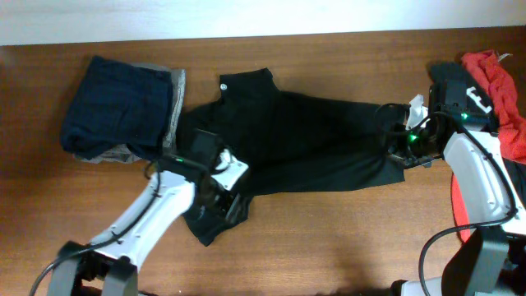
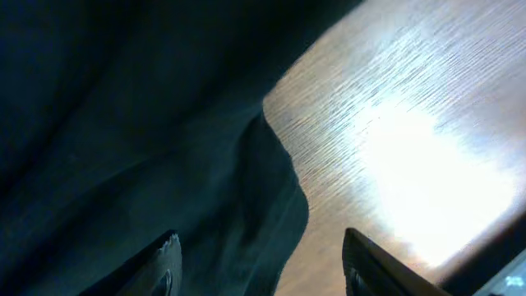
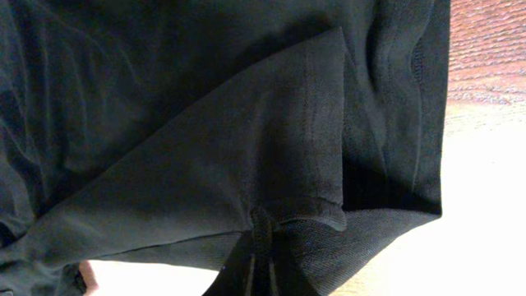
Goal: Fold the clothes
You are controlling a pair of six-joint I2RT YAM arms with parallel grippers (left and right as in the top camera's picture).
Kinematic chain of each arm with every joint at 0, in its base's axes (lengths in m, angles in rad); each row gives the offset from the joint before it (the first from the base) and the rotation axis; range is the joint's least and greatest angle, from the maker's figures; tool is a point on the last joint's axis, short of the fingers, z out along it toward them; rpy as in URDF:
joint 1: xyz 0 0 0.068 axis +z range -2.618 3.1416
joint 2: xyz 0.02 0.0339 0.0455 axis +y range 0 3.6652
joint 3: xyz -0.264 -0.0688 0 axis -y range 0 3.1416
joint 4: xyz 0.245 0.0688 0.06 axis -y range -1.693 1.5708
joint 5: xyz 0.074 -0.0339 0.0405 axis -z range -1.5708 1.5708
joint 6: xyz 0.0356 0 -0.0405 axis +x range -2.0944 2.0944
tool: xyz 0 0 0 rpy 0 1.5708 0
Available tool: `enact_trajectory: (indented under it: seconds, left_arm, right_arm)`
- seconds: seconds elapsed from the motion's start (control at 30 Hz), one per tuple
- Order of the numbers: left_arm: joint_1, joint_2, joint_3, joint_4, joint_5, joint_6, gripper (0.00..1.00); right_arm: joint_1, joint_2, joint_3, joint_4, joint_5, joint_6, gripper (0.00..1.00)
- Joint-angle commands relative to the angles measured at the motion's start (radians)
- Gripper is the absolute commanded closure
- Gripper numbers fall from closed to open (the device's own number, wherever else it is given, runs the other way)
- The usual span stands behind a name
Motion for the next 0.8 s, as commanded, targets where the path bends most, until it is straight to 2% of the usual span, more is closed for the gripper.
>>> enact_trajectory:
  seconds: [0.0, 0.07, 0.17, 0.27, 0.33, 0.4, 0.47, 0.57, 0.67, 0.77]
  left_arm:
    - [-0.111, 0.0, -0.001, 0.014, -0.16, -0.01, 0.37]
    - [-0.164, 0.013, -0.001, 0.013, -0.233, -0.053, 0.38]
    - [-0.212, 0.036, -0.001, 0.04, -0.304, -0.054, 0.38]
    - [-0.231, 0.055, -0.001, 0.036, -0.337, -0.095, 0.54]
    - [-0.225, 0.046, -0.001, 0.034, -0.362, -0.183, 0.57]
    - [-0.19, -0.005, 0.004, 0.008, -0.377, -0.306, 0.57]
    - [-0.153, -0.074, 0.006, -0.03, -0.365, -0.37, 0.56]
    - [-0.074, -0.184, 0.005, -0.104, -0.299, -0.396, 0.49]
    - [0.0, -0.226, -0.022, -0.188, -0.278, -0.396, 0.49]
    - [0.05, -0.226, -0.122, -0.158, -0.162, -0.414, 0.48]
  right_arm:
    - [-0.005, -0.029, 0.016, -0.001, -0.01, 0.0, 0.94]
    - [-0.005, -0.029, 0.016, -0.002, -0.01, 0.0, 0.94]
    - [-0.005, -0.029, 0.016, -0.001, -0.01, 0.0, 0.94]
    - [-0.005, -0.029, 0.016, -0.002, -0.01, 0.0, 0.94]
    - [-0.005, -0.029, 0.016, -0.002, -0.01, 0.0, 0.94]
    - [-0.005, -0.029, 0.016, -0.002, -0.01, 0.0, 0.94]
    - [-0.005, -0.029, 0.016, -0.002, -0.01, 0.0, 0.94]
    - [-0.005, -0.029, 0.016, -0.002, -0.01, 0.0, 0.94]
    - [-0.005, -0.029, 0.016, -0.005, -0.01, 0.0, 0.94]
    - [-0.005, -0.029, 0.016, -0.009, -0.01, 0.0, 0.94]
